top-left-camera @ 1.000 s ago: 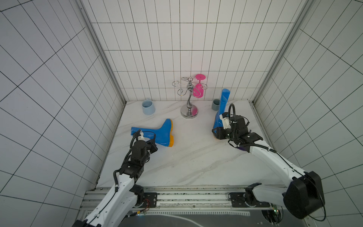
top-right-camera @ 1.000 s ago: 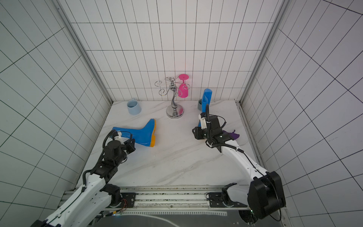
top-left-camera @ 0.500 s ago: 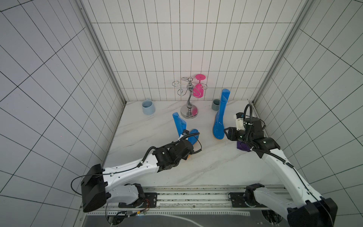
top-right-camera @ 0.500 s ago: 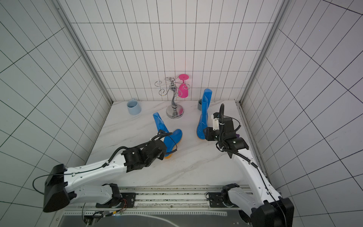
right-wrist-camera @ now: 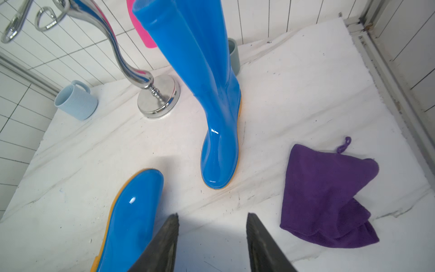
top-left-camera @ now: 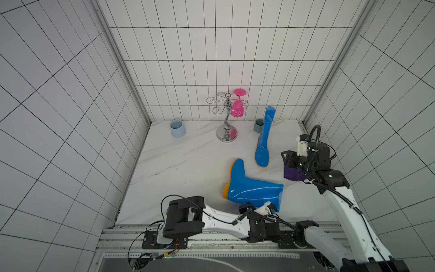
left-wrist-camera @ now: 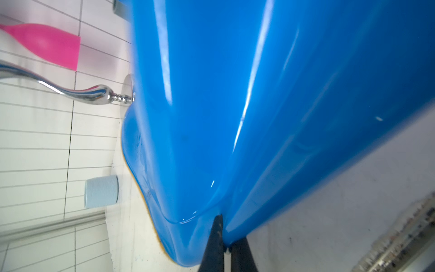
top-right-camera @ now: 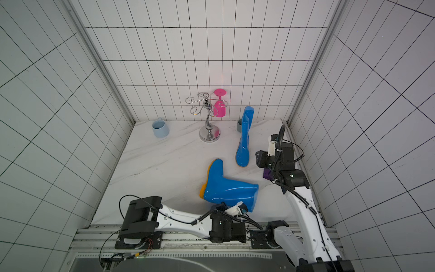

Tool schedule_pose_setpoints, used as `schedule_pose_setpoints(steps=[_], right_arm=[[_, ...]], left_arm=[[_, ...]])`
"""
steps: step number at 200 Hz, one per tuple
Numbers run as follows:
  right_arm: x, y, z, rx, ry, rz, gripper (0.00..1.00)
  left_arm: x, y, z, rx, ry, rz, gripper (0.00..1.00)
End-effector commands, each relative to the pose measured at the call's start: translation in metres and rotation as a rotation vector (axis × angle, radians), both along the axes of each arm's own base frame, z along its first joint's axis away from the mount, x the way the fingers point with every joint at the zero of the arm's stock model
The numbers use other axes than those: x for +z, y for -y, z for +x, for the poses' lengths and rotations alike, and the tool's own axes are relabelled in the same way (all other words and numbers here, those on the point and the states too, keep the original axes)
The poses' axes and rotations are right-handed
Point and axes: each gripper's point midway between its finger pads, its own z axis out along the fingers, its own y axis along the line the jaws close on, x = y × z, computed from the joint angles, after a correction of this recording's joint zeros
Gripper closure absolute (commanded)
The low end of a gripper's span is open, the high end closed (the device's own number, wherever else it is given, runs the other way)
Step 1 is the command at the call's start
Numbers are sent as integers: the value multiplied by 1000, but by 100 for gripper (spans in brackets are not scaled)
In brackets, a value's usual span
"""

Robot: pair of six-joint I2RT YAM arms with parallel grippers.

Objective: Wipe the rubber boots with a cloth
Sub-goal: Adjust the rubber boot at the center of the board.

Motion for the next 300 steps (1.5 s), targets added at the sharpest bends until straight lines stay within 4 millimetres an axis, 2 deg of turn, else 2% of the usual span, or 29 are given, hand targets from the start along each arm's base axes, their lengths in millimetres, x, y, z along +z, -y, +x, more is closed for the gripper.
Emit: schedule_pose_setpoints(steps=[1, 37, 57, 74, 91, 113, 124, 156, 174, 201, 260, 288, 300], right_arm=[[58, 7, 3, -27, 124, 4, 51], [57, 7, 6, -21, 117, 6, 51], [54, 5, 6, -11, 110, 10, 51], [48, 2, 9, 9, 94, 16, 51], [36, -3, 13, 35, 58, 28, 51], [24, -9, 15, 65, 29, 47, 52], [21, -10, 16, 68, 26, 47, 52], [17, -12, 19, 77, 20, 52, 52], [15, -12, 19, 79, 17, 51, 52], [10, -12, 20, 81, 10, 47, 52], [2, -12, 24, 83, -2, 45, 52], [2, -12, 23, 82, -1, 43, 52], [1, -12, 23, 82, -2, 43, 52]], left_arm=[[10, 0, 11, -17, -25, 26, 100], [3, 0, 30, 35, -91, -2, 100], [2, 1, 31, 32, -86, 2, 100], [6, -6, 30, 41, -88, -24, 100], [8, -23, 29, 62, -87, -50, 100], [-1, -59, 32, 135, -70, -47, 100], [-5, -75, 35, 181, -66, -63, 96], [5, -90, 52, 269, -54, -152, 92], [2, -98, 64, 317, -61, -151, 92], [-2, -95, 74, 342, -71, -141, 93], [-6, -76, 96, 364, -62, -101, 91], [-6, -77, 95, 361, -66, -89, 83], [-7, -81, 94, 370, -67, -83, 76]])
